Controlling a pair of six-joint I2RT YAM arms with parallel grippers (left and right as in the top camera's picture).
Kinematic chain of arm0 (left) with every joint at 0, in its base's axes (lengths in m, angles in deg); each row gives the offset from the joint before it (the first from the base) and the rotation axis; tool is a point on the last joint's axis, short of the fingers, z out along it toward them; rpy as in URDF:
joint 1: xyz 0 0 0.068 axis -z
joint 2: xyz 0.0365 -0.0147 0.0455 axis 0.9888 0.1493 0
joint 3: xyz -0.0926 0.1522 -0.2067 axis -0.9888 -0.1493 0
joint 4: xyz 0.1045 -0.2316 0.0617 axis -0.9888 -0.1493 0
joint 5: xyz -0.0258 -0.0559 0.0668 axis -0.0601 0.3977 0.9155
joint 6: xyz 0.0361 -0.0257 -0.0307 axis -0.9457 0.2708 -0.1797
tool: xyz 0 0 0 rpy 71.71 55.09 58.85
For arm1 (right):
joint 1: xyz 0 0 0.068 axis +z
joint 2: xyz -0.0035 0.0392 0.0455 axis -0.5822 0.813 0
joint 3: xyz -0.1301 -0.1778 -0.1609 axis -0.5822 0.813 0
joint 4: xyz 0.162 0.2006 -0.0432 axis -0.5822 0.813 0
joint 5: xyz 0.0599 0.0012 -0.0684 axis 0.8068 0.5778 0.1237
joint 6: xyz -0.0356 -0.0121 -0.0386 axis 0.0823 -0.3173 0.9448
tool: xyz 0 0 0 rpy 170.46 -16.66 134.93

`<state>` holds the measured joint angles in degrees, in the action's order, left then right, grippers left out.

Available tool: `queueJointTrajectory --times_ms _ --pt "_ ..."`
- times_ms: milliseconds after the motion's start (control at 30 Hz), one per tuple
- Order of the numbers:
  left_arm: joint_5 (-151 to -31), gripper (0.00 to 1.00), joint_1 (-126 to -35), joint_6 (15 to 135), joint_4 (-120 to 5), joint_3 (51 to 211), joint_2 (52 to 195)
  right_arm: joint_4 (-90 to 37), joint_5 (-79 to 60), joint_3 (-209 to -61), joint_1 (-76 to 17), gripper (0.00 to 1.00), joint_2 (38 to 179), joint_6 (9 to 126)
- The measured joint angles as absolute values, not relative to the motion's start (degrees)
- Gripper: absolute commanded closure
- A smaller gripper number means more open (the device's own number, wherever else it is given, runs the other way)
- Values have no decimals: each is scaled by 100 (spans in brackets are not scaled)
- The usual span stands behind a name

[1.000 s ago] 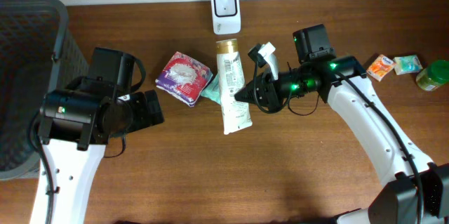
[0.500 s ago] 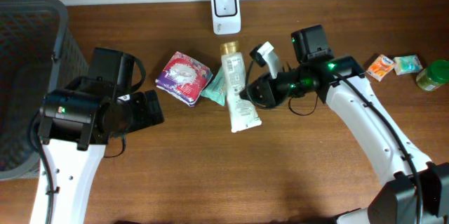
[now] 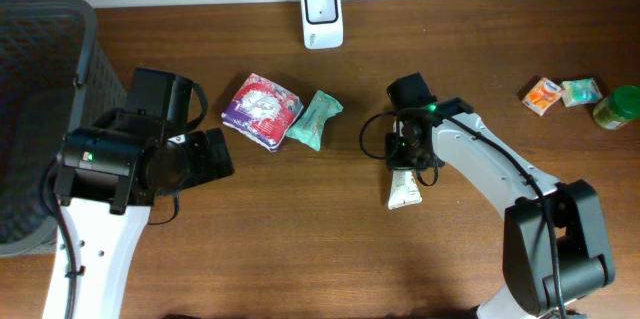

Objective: Scan the item barcode

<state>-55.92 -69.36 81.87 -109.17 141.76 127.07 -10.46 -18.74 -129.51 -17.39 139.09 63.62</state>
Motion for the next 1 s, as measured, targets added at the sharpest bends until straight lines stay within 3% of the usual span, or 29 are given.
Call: queueJointTrajectory --times_ms 267,400,500,600,667,700,800,867,1000 --pt "-5592 1 -6936 8187 -10917 14176 12707 -1209 -1950 -12951 -978 73 13909 6349" --pt "-5592 1 -6936 8187 -10920 14176 12707 -1168 -1668 -13010 -760 25 13913 6279" --pt "-5592 1 -6936 8187 -10922 14176 12707 -534 -1212 -13906 -930 11 13957 6296" --pt "-5592 1 -6936 8187 -10917 14176 12707 -468 -1124 -14214 -1284 11 13950 6311" --pt "-5592 1 -6936 8187 -10917 14176 12707 -466 -1124 -14192 -1717 18 13950 6309" --pt "-5594 1 -6936 8187 -10920 14176 12707 -661 -1120 -14114 -1730 22 13950 6309" --pt "-5594 1 -6936 8187 -10920 14176 12707 -1561 -1098 -13390 -1730 23 13953 6283" --pt "-5592 1 -6936 8187 -10909 14176 12707 -2108 -1083 -12877 -1724 32 13942 6272" --pt "-5592 1 -6936 8187 -10920 14176 12707 -2541 -1083 -12529 -1381 35 13944 6228"
